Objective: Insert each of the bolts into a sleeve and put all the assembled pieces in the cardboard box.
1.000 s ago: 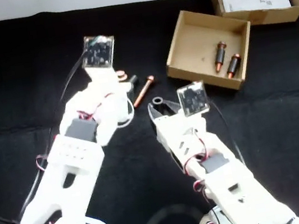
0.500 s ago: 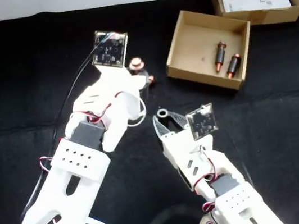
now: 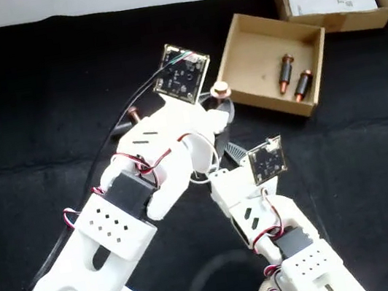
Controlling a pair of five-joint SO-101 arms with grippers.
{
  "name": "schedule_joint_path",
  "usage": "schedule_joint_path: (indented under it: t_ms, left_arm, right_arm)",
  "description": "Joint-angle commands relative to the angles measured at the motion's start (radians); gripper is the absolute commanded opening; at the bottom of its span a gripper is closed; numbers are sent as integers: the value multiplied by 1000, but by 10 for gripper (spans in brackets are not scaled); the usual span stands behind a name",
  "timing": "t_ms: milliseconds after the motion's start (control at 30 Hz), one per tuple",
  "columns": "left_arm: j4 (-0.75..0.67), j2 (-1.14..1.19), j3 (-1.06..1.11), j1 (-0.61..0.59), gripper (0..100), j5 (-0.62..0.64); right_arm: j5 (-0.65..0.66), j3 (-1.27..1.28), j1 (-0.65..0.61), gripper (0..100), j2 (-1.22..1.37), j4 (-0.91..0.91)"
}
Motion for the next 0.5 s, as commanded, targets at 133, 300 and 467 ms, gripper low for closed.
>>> schedule_joint_path:
  t_ms: [133,300,467]
  left_arm:
    - [0,-39,-5,-7,9,2]
    - [-2,-39,44,-8,9,2]
    - [-37,-35,71,-8,9,0]
  right_arm:
    - [8,38,4,8,-22,-13]
    - [8,41,7,8,-22,-13]
    - [8,39,44,8,-22,-12]
